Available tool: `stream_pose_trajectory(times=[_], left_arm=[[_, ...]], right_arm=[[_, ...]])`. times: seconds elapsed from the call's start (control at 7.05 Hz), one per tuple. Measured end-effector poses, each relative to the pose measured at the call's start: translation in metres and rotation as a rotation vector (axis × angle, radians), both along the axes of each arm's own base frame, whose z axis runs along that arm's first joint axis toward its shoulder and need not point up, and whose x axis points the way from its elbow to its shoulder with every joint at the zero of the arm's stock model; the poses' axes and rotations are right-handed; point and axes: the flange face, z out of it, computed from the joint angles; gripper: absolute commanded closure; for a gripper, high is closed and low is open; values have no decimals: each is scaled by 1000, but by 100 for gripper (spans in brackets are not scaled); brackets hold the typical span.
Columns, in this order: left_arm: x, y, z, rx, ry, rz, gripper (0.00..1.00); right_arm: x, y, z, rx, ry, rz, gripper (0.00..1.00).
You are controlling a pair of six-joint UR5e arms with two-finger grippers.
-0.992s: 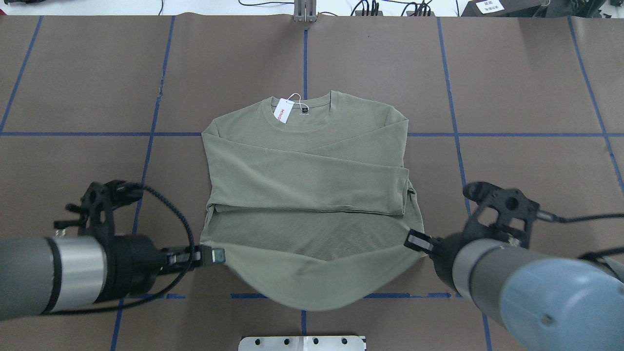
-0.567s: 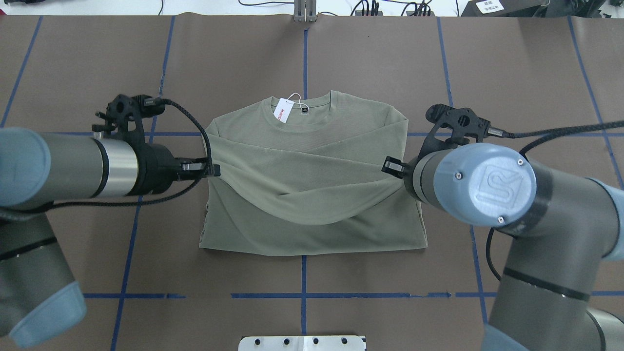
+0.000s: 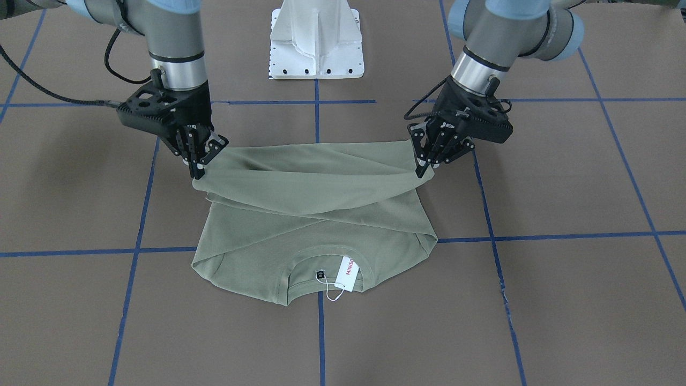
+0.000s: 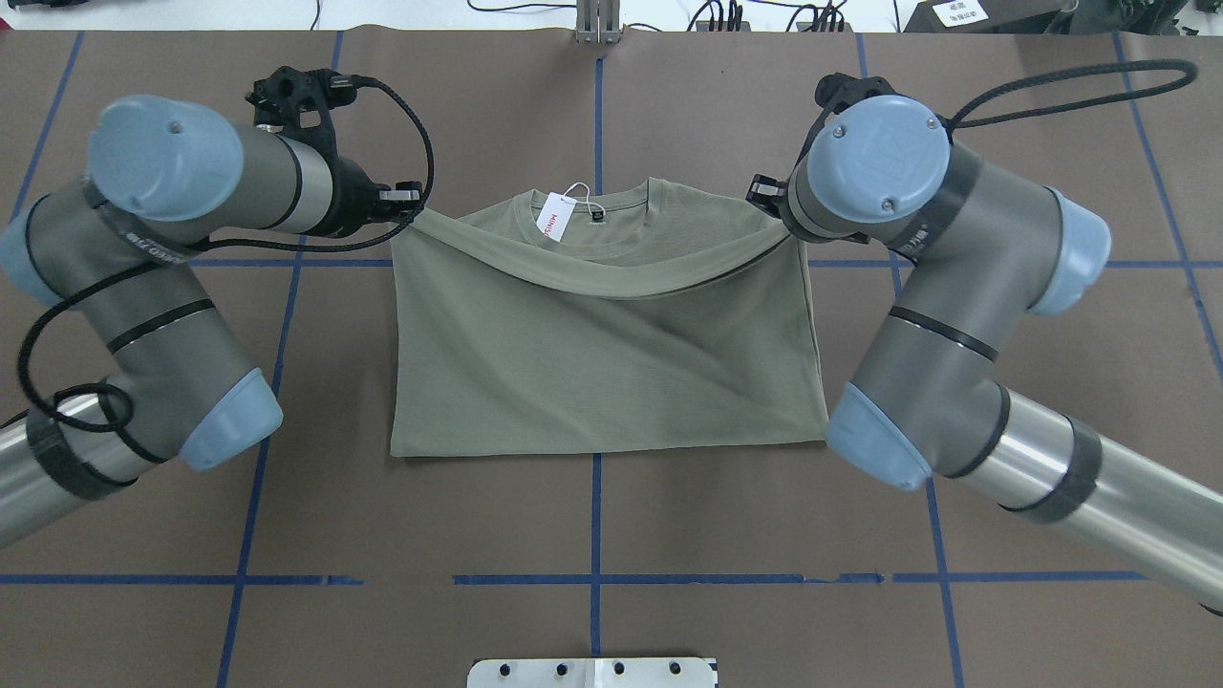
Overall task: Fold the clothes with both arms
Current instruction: 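Release the hem and lower the left gripper to the folded edge nearest it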
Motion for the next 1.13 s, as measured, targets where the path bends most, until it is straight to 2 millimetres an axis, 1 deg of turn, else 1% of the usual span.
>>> stream_pose_trajectory(times=[0.14,0.28,0.43,0.57,0.71,0.85,0.99,1.13], left_arm=[[19,-20,26,-1,-41,-9,100],[35,-35,49,0,-68,-17,100],[48,-43,63,-1,-90,-18,100],[60,-44,70,-3,-101,-9,71],[67,-41,73,-3,-105,0,1],[70,-39,72,9,-109,12,0],[68,-35,67,49,-110,34,0],[59,-26,59,95,-95,55,0]], right_arm=[[-17,-31,23,5,2,4,100],[-24,-53,41,7,13,-2,100],[-26,-66,54,4,29,-9,100],[-27,-71,62,-2,39,-13,69],[-29,-73,67,-6,46,-16,1],[-30,-74,68,-8,49,-18,0],[-31,-73,66,-4,43,-27,0],[-30,-71,61,4,30,-55,0]])
